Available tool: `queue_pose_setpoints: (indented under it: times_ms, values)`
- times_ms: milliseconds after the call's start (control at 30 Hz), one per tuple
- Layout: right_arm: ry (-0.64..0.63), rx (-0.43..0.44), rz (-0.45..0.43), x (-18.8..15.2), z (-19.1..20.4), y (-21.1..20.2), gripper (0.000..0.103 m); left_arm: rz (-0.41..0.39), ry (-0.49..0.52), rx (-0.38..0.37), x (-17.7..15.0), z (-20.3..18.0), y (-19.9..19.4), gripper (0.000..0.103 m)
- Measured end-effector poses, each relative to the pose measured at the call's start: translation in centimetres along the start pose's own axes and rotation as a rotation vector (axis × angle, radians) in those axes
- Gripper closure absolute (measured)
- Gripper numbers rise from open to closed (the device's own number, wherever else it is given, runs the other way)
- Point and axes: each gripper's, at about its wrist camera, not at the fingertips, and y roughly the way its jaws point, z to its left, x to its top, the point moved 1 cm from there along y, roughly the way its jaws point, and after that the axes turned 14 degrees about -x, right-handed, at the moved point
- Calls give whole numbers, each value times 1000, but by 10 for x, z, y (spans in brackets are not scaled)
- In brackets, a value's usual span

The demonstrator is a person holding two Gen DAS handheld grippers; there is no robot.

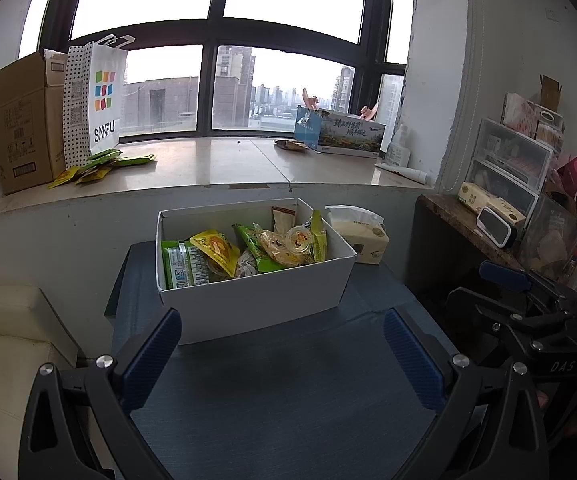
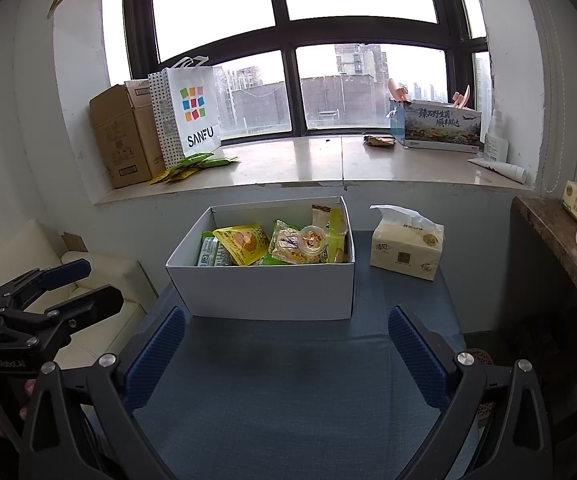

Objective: Organize snacks

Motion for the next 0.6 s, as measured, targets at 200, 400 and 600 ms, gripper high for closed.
queue_pose_setpoints:
  times_ms: [200,400,600]
  values:
    - [-2,0,3,-1,0,1,0,0,4,9,-1,0,0,0]
    - [-5,2,4,-2,1,1,0,4,6,6,-1,-2,1,0]
    - [-6,2,4,-2,2,0,0,5,6,8,-1,-3,2,0]
